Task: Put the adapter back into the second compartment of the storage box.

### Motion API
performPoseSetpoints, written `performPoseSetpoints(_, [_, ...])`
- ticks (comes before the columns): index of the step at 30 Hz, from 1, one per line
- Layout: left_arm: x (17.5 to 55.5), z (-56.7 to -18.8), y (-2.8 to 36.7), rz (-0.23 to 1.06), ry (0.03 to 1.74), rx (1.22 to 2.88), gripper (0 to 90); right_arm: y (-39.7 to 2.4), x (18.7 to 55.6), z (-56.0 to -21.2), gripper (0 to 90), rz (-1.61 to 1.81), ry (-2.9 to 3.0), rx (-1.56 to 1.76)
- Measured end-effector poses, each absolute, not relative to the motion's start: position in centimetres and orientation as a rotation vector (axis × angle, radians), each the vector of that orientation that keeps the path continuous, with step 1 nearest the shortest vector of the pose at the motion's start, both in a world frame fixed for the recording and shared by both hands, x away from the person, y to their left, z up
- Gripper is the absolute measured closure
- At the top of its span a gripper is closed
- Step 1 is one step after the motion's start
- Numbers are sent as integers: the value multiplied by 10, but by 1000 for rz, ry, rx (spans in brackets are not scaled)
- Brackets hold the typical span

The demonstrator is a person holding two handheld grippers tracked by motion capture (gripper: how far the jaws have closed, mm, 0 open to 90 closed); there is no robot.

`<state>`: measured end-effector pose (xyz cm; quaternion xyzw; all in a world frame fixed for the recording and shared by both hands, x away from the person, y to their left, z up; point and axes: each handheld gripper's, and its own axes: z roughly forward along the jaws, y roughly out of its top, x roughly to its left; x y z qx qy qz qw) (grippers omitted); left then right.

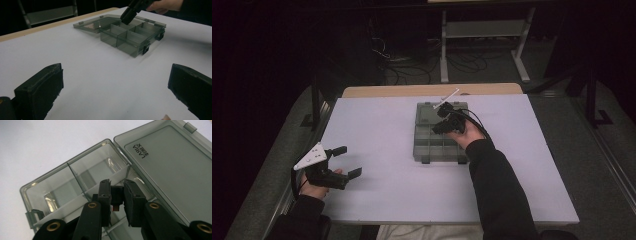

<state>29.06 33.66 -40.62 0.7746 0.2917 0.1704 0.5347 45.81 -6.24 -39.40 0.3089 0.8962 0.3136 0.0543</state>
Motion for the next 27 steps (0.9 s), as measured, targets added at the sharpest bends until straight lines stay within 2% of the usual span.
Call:
performPoseSetpoints(17, [290,-407,337,399,694,1847,0,-60,465,-408,744,900,2757,943])
performPoseSetpoints(19, [289,-406,338,399,693,1846,0,-61,465,-408,686,907,2760,942])
performPoseSetpoints(27, [289,-407,337,398,693,1847,0,-66,463,-400,566,948,2729,971])
